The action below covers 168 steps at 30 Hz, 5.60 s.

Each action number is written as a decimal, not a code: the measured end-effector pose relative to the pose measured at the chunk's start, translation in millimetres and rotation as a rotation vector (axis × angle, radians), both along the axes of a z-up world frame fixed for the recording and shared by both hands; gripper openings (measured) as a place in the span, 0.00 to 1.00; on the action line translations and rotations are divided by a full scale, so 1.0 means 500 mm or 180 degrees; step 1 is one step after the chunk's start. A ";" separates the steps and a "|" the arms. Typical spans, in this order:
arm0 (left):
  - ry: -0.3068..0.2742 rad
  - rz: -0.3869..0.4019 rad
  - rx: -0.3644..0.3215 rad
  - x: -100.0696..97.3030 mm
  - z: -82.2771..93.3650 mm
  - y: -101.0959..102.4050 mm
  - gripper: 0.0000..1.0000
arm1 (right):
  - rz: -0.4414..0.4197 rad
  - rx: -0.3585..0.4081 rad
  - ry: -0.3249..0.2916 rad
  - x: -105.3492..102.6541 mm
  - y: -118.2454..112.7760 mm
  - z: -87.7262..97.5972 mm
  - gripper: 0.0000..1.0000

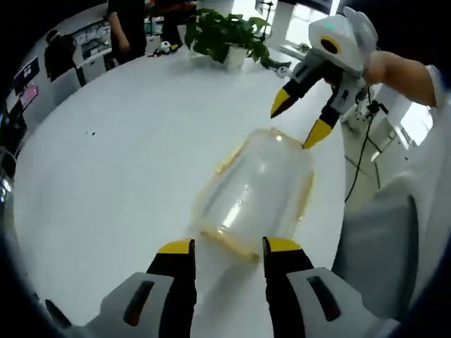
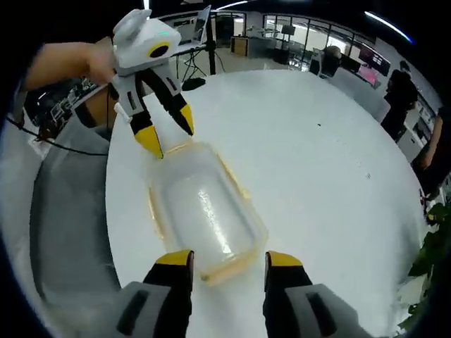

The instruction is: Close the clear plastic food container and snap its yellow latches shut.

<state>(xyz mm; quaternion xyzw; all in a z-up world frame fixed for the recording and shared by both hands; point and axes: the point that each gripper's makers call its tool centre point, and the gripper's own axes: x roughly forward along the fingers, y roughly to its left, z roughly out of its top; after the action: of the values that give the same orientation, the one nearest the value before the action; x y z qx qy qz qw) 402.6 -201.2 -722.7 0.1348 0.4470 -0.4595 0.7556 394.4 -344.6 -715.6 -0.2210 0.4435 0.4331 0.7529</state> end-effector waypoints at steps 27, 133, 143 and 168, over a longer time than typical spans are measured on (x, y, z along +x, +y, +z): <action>0.0426 0.0902 -0.0135 -0.017 -0.030 -0.035 0.46 | -0.0949 0.0189 0.0565 -0.006 0.004 -0.037 0.39; -0.0974 -0.1644 -0.0041 -0.087 -0.004 -0.143 0.49 | 0.1453 0.0203 -0.0214 0.010 0.135 -0.015 0.52; -0.0993 -0.1624 -0.0063 -0.091 -0.004 -0.158 0.47 | 0.1601 0.0077 0.0068 0.019 0.133 -0.030 0.54; -0.1304 -0.1751 0.0211 -0.078 -0.016 -0.164 0.46 | 0.1892 -0.0238 0.0551 0.013 0.140 -0.048 0.52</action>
<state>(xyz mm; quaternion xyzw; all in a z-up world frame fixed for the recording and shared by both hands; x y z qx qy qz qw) 363.4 -283.4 -730.7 0.3642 0.2477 -0.5946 0.6726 401.1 -274.8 -739.4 -0.3309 0.4375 0.6349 0.5441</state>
